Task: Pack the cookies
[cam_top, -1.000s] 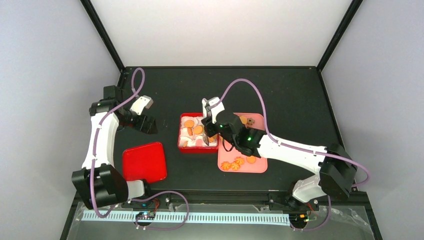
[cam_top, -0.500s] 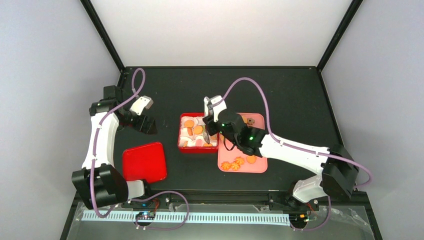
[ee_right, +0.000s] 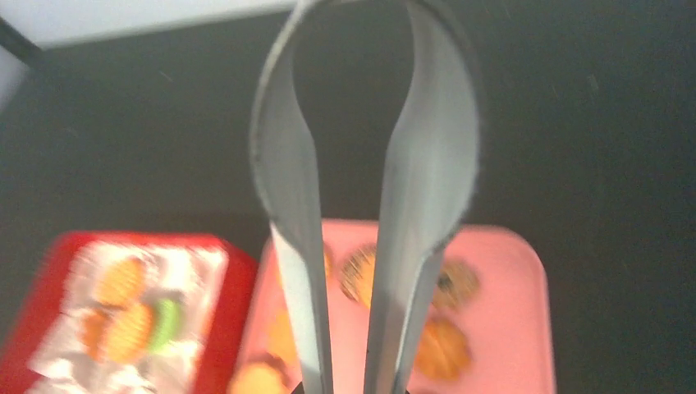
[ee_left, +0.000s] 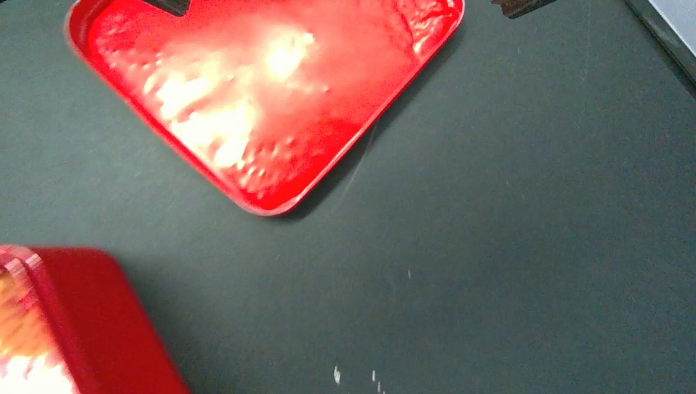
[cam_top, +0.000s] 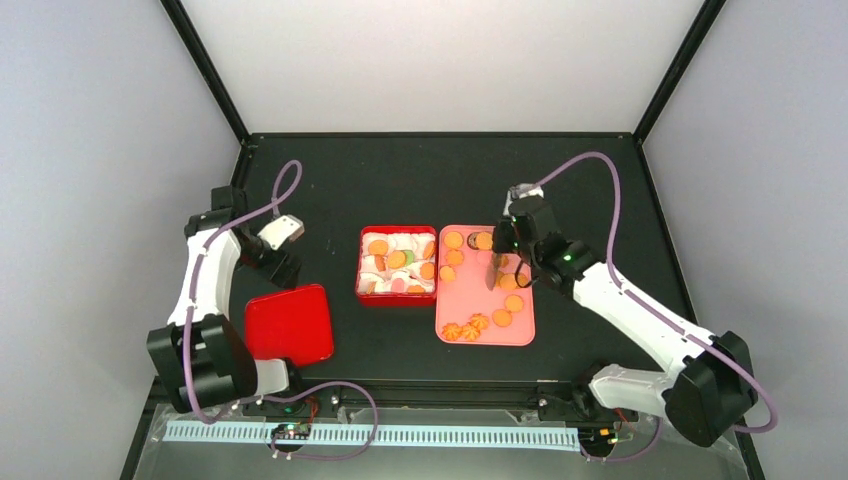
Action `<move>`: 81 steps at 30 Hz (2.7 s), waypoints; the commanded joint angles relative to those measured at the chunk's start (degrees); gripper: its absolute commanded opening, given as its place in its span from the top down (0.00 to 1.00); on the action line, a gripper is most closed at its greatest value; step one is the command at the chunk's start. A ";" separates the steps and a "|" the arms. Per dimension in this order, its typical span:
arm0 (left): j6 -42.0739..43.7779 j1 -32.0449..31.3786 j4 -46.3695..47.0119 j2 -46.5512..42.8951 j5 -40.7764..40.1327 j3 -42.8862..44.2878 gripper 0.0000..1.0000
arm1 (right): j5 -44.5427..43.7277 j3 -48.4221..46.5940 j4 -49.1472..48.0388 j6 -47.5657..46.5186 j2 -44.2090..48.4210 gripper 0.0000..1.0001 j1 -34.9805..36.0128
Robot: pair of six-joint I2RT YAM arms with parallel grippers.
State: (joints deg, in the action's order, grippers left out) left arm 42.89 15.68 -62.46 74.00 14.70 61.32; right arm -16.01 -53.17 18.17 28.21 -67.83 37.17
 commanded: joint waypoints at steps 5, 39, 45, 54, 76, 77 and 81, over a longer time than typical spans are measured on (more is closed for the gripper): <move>18.59 1.11 2.60 5.38 -9.36 -5.24 0.01 | 9.64 6.74 9.56 13.59 -1.47 0.79 -10.52; 27.22 -2.75 11.85 28.52 -15.35 0.16 0.21 | 17.95 17.92 -1.05 21.21 17.79 0.10 -14.88; 26.58 -4.86 11.38 30.74 -14.99 1.86 0.39 | 16.42 20.93 -2.01 18.46 23.35 0.23 -12.55; 24.79 -9.05 14.54 28.55 -14.77 1.35 0.78 | 15.22 19.54 -3.10 15.30 23.36 0.36 -9.23; 34.96 -12.50 3.61 5.96 -18.54 9.11 0.99 | 28.74 0.95 -13.61 2.80 -2.64 0.25 3.58; 35.05 -13.04 3.76 4.34 -17.84 9.95 0.98 | 31.32 -0.19 -14.62 2.04 -3.97 0.23 4.12; 34.37 -16.03 4.00 -3.41 -9.12 11.72 0.98 | 37.49 -3.59 -17.55 -0.64 -8.73 0.18 7.29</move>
State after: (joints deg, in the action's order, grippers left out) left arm 75.11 2.39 -56.21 77.62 -1.74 69.91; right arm 12.32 -53.63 5.63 31.94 -73.47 41.69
